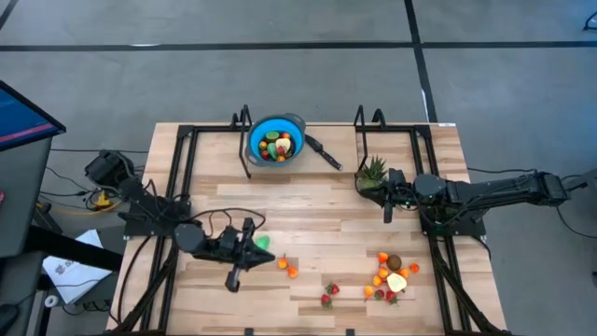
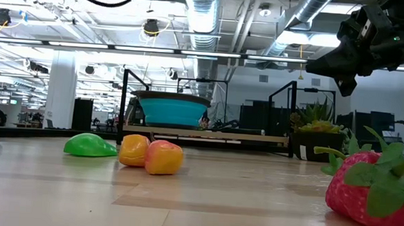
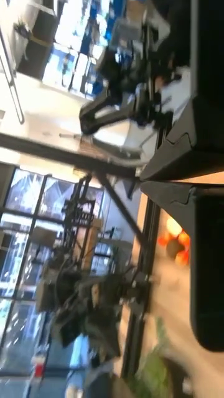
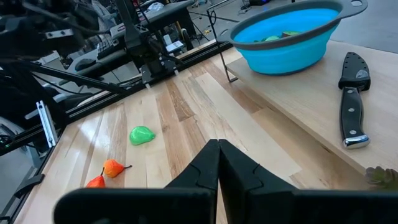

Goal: Pick & Place Fruit
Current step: Put the avocado into the basket

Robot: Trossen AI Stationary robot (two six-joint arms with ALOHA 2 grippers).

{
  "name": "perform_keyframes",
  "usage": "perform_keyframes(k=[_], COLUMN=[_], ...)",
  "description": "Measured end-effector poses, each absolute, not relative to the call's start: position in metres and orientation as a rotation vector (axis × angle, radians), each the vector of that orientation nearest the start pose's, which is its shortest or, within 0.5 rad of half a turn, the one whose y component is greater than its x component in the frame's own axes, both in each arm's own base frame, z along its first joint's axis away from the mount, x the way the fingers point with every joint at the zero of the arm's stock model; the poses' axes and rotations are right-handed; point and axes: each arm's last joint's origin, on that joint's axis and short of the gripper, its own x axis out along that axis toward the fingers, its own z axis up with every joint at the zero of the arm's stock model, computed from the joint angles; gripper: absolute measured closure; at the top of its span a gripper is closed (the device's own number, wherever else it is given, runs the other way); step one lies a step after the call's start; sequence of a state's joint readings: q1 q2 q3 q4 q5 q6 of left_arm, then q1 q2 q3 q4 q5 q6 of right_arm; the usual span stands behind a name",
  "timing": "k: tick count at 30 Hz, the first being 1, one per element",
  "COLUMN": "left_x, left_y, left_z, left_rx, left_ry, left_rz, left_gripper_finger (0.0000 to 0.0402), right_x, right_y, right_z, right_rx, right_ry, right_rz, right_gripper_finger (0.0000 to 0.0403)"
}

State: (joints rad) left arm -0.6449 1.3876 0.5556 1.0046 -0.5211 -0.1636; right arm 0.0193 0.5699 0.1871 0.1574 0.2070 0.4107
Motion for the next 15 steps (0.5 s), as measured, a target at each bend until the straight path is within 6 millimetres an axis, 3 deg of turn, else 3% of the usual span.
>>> perform_keyframes(k=[8,15], left_x=[0.21,0.207], left_y=[-0.172,-0.172], left_z=[0.238,0.232], left_rx=[-0.319,-0.273], left_ry=[-0.122,-0.085], left_rz=[-0.09,0.071], left_gripper_finger=[0.04,0.04], right_x=[0.141,0.141], right_y=[-0.003,-0.003], right_z=[0.189,0.189], right_rx=[0.382,0.382], right_ry=[0.182,0.183], right_rz=[-0.23,-0.23], right_gripper_finger=[0.0401,0.0401])
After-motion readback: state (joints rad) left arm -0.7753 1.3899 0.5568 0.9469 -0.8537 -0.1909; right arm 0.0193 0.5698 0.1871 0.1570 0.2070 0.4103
